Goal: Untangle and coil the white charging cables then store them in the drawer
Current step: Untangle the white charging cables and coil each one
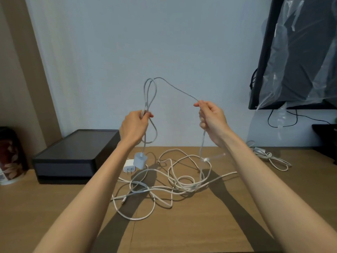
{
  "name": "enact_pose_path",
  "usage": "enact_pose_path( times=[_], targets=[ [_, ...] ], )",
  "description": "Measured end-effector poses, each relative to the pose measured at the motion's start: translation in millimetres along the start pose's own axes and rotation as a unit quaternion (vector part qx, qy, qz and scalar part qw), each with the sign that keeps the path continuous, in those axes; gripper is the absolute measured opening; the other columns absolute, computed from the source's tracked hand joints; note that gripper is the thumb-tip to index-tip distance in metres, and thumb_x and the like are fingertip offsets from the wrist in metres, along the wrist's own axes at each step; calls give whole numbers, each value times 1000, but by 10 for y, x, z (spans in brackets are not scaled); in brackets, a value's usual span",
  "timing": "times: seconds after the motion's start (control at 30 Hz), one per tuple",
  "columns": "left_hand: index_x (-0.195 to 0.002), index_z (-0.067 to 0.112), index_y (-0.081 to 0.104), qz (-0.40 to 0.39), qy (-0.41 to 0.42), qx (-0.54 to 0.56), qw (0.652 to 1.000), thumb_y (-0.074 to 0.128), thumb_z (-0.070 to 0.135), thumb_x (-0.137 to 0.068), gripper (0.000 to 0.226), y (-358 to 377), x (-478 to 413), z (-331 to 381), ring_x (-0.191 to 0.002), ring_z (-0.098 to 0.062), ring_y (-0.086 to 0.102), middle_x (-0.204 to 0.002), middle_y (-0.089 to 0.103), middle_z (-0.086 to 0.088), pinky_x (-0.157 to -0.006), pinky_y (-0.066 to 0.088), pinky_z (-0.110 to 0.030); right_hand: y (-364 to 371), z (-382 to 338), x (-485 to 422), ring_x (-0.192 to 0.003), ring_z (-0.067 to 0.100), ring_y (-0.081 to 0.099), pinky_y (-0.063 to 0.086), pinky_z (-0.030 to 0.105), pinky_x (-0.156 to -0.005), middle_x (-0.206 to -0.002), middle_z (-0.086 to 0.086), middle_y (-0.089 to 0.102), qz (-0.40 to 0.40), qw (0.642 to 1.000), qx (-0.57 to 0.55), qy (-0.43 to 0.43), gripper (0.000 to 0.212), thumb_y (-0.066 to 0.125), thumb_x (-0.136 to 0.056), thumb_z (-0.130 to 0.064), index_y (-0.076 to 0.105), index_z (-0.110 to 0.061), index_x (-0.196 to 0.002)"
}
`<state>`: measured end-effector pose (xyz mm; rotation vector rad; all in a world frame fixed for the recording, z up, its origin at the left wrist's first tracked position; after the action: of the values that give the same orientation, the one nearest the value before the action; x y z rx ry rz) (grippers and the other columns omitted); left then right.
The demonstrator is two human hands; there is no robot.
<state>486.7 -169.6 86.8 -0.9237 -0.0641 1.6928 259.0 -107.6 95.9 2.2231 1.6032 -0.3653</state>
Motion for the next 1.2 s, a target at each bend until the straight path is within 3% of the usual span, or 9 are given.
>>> enact_pose_path(
  times=[0.1,0.23,0.3,0.47,0.6,0.77,0.9,1.03,1.2],
  targets=[
    [-86,28,70,-32,15,37,999,50,34,-94,22,84,31,130,-58,-14,47,-59,54,2,-53,33,-27,190,66,-21,-41,3,25,21,14,-39,-58,-5,35,-55,995,-44,66,23,38,-103,-18,57,-14,-90],
    [-84,25,71,-55,18,119,991,53,32,-93,21,51,14,173,-68,-15,50,-73,61,-4,-63,39,-26,163,60,-51,-48,8,31,25,18,-44,-61,-3,42,-53,985,165,23,28,36,-102,-19,59,-19,-86],
    [-89,19,71,-75,-1,181,981,53,29,-94,21,32,22,179,-60,-10,43,-66,54,1,-52,36,-14,97,79,-36,-49,8,33,26,21,-48,-59,-3,43,-22,969,247,-8,28,37,-100,-22,60,-21,-84],
    [-87,22,69,-110,-70,254,958,53,31,-95,20,66,83,82,-52,-10,27,-60,34,2,-43,23,-16,-11,206,33,-47,7,36,28,20,-47,-57,-3,43,-24,960,278,-36,29,39,-101,-32,66,-23,-100],
    [-87,22,68,-88,-79,264,957,52,31,-95,20,58,121,26,-54,-10,27,-61,33,1,-47,24,-19,-65,517,99,-49,9,34,31,21,-48,-62,0,44,-84,972,212,55,35,30,-104,-34,60,-16,-107],
    [-94,17,68,-85,-88,237,964,51,29,-96,21,99,138,-101,-55,-12,29,-62,36,1,-49,25,-20,-252,936,355,-45,10,30,34,23,-47,-60,1,38,-113,955,217,167,33,25,-105,-29,51,-12,-92],
    [-89,20,68,-91,-107,246,959,51,29,-96,20,147,150,-223,-53,-11,27,-61,34,1,-46,24,-20,-338,665,249,-39,6,34,27,21,-42,-55,0,38,-42,953,295,53,34,31,-103,-25,58,-18,-83],
    [-87,21,67,-103,-129,300,939,51,31,-96,20,205,153,-283,-48,-9,25,-57,32,3,-38,22,-15,-311,213,130,-72,22,51,37,34,-69,-65,-1,48,8,891,447,-79,37,29,-102,-21,66,-20,-97],
    [-92,23,67,-140,-159,444,871,54,33,-94,16,295,143,-220,-45,-6,23,-53,33,10,-39,19,-15,-364,496,126,-101,31,55,38,36,-78,-107,11,62,-48,830,556,19,35,27,-100,-21,61,-19,-109]
  ],
)
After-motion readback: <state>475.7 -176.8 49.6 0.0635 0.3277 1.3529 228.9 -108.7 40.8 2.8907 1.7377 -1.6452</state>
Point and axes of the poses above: each hand's wrist, its own x-axis away from the middle knuckle, its own y-axis out of the palm, z = x × y, the point moved 7 cm from there along -x, towards the middle knuckle
